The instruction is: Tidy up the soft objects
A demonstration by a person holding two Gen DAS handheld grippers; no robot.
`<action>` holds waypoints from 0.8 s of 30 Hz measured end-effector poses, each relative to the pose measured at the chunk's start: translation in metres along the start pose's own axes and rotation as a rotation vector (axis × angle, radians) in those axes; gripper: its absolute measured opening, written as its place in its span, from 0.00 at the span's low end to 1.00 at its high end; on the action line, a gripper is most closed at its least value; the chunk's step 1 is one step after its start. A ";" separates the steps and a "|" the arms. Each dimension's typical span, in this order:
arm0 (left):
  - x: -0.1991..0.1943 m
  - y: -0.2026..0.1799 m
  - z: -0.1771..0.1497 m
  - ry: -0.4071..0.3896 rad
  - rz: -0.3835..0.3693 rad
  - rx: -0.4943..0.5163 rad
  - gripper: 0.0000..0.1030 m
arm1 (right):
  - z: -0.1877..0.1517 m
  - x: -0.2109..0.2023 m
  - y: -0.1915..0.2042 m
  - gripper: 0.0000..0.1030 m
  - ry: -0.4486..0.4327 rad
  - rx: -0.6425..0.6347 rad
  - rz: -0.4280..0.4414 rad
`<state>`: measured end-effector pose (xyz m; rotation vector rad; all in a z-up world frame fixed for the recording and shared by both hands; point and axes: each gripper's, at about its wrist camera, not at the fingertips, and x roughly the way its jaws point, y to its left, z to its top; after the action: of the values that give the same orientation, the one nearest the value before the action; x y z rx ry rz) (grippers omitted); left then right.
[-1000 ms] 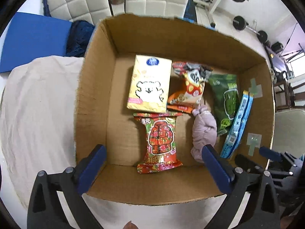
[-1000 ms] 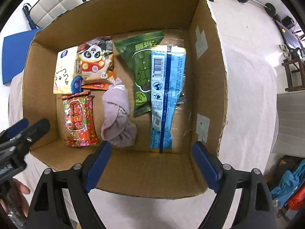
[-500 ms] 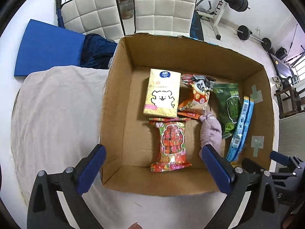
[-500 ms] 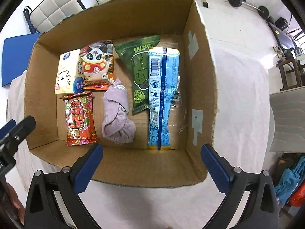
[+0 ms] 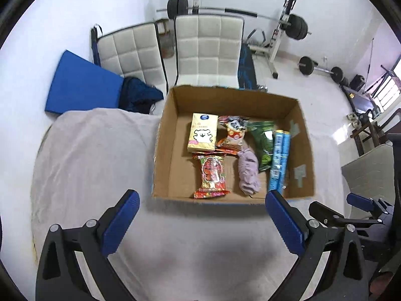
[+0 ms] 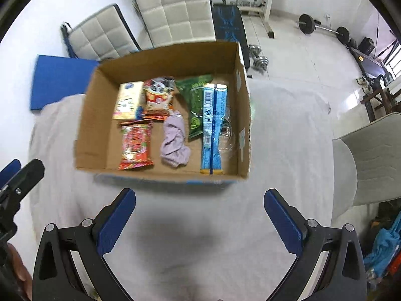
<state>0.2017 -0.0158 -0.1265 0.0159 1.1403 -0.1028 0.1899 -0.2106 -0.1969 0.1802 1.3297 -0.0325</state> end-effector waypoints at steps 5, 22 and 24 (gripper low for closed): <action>-0.056 -0.001 -0.018 -0.054 -0.017 -0.006 1.00 | -0.033 -0.066 -0.003 1.00 -0.083 0.004 0.014; -0.174 -0.017 -0.072 -0.126 -0.043 0.001 1.00 | -0.133 -0.236 -0.001 1.00 -0.318 0.005 -0.040; -0.184 -0.016 -0.078 -0.133 -0.051 -0.002 1.00 | -0.147 -0.251 0.003 1.00 -0.335 -0.005 -0.048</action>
<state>0.0537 -0.0131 0.0087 -0.0216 1.0082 -0.1465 -0.0113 -0.2052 0.0134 0.1321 0.9995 -0.0957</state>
